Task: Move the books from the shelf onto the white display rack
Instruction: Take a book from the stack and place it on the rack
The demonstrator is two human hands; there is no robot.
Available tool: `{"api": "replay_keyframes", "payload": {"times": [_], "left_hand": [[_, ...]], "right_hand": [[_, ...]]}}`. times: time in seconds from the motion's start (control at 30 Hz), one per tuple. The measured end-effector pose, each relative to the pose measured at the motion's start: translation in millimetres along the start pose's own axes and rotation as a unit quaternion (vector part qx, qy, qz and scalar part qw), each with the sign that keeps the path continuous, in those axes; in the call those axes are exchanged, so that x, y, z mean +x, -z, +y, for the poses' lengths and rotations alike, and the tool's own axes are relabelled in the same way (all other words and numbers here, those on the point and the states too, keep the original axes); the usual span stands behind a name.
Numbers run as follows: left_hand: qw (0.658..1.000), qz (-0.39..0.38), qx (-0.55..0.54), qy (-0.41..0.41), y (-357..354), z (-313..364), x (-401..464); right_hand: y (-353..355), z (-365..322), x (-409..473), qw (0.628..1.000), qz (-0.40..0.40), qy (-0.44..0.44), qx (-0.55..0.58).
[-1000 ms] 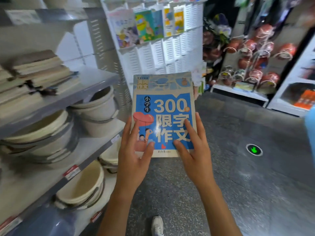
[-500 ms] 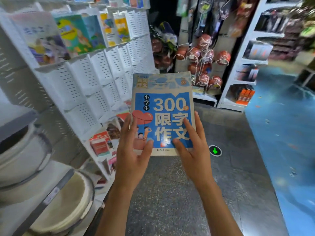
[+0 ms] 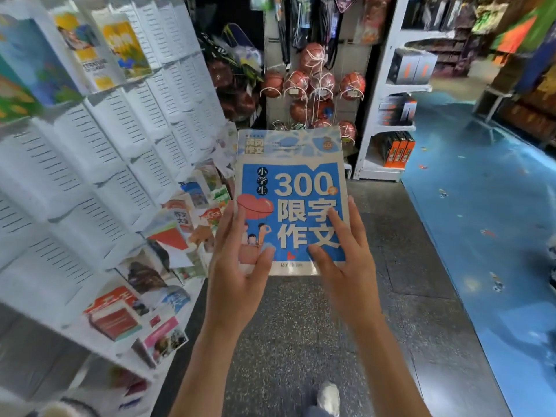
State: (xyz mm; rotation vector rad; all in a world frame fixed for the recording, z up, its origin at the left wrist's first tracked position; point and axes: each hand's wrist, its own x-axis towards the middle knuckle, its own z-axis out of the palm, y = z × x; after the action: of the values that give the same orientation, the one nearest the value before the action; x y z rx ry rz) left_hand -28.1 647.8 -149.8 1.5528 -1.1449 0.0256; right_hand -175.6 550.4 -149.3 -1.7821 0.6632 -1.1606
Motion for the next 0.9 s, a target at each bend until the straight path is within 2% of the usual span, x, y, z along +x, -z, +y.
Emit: {"api": "replay_keyframes", "payload": {"times": [0.47,0.73,0.9], "left_hand": [[0.999,0.046,0.012,0.012,-147,-71,210],[0.992,0.109,0.041,0.042,-161,-142,270],[0.985,0.150,0.068,0.054,-161,-198,326]], "right_hand": [[26,120,268,0.997,-0.051,0.055,-0.031],[-26,170,356,0.989,-0.132,0.072,0.002],[-75,203,420,0.986,-0.149,0.079,0.004]]}}
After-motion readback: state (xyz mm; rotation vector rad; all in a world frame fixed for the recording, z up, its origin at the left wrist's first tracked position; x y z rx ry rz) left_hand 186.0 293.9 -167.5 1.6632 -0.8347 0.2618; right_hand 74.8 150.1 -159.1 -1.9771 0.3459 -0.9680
